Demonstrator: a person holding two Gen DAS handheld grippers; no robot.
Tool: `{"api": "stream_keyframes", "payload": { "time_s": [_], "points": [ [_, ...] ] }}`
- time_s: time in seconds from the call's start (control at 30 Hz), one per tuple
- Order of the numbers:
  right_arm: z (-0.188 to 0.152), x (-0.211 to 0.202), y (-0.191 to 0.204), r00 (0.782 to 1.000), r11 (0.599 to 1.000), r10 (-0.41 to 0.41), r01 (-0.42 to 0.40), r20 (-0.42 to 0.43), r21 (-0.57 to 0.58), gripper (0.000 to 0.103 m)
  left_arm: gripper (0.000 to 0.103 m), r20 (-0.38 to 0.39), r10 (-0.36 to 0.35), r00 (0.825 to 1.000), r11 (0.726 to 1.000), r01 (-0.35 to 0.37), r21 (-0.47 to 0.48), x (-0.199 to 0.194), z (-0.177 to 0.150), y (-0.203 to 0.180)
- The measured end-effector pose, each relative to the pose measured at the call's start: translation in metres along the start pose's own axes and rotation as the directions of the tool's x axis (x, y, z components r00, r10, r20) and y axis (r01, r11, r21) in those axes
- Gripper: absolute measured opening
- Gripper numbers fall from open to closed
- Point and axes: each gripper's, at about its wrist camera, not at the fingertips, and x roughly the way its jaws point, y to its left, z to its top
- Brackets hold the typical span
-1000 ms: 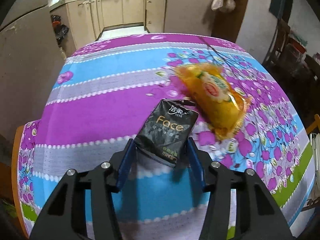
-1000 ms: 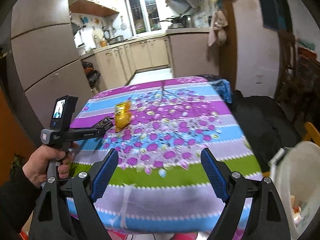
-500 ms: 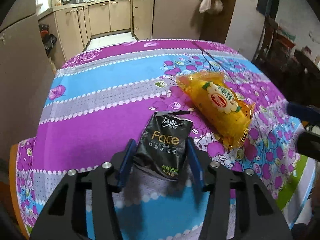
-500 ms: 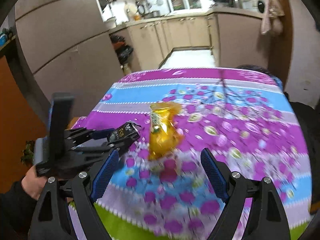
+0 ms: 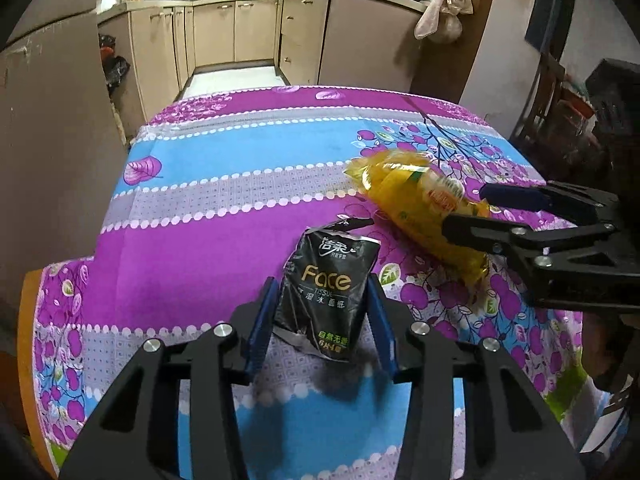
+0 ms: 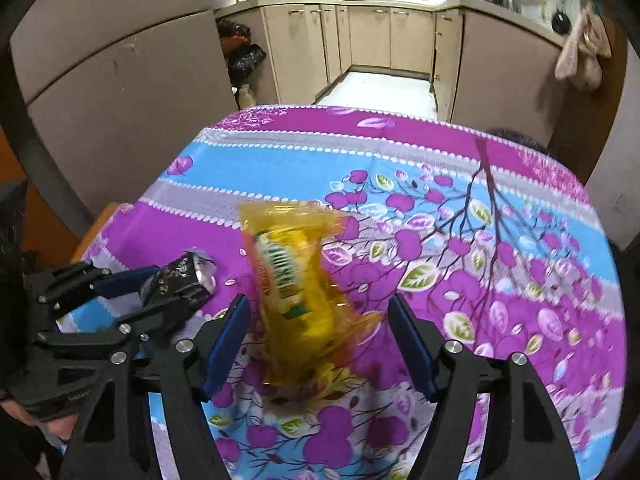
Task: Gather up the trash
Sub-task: 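Grasp the black Face tissue pack with the left tool while the right tool grasps the yellow snack bag, then lift the tissue pack and yellow bag and carry them over the bucket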
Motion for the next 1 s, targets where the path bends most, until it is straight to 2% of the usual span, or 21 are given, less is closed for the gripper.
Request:
{"api": "stream_keyframes", "payload": {
  "time_s": [0.13,0.27,0.37,0.47,0.57,0.63,0.67,0.73,0.83,0.93,1.0],
  "points": [
    [0.008,-0.015,-0.006,1.0,0.999,-0.023,0.024,0.02,-0.042,0.076,0.042,-0.004,-0.002,1.0,1.0,0.002,-0.004,0.0,0.0,0.005],
    [0.018,-0.003,0.005,0.999,0.992,0.014,-0.017,-0.03,-0.125,0.076,0.042,-0.005,-0.006,1.0,1.0,0.006,-0.005,0.0,0.0,0.006],
    [0.026,0.016,0.014,0.993,0.981,0.045,-0.064,-0.106,-0.184,0.076,0.042,-0.009,-0.012,1.0,1.0,0.012,-0.01,-0.002,-0.001,0.01],
    [0.03,0.031,0.02,0.987,0.975,0.045,-0.078,-0.157,-0.209,0.076,0.042,-0.011,-0.013,1.0,1.0,0.013,-0.015,-0.002,-0.001,0.012],
    [0.032,0.042,0.02,0.981,0.976,0.038,-0.077,-0.19,-0.206,0.065,0.042,-0.014,-0.011,1.0,1.0,0.011,-0.01,0.0,0.0,0.011],
    [0.031,0.049,0.021,0.978,0.977,0.039,-0.081,-0.206,-0.199,0.049,0.042,-0.015,-0.013,1.0,1.0,0.013,-0.013,0.001,0.0,0.011],
    [0.031,0.052,0.021,0.977,0.977,0.041,-0.083,-0.208,-0.195,0.048,0.042,-0.016,-0.015,1.0,1.0,0.015,-0.016,0.001,0.001,0.012],
    [0.027,0.053,0.022,0.981,0.98,0.032,-0.069,-0.193,-0.187,0.042,0.042,-0.013,-0.017,1.0,1.0,0.016,-0.018,0.001,0.0,0.012],
    [0.019,0.044,0.019,0.992,0.99,0.007,-0.025,-0.123,-0.141,0.036,0.041,0.001,-0.005,1.0,1.0,0.005,-0.022,0.0,-0.001,0.011],
    [0.008,0.022,0.017,0.999,0.997,-0.016,0.013,-0.035,-0.081,0.034,0.038,0.027,0.022,0.999,0.999,-0.021,-0.024,-0.004,-0.002,0.007],
    [-0.002,-0.004,0.017,0.998,0.998,-0.036,0.038,0.043,-0.041,0.034,0.038,0.084,0.046,0.995,0.999,-0.044,-0.023,-0.019,-0.002,0.0]
  ]
}}
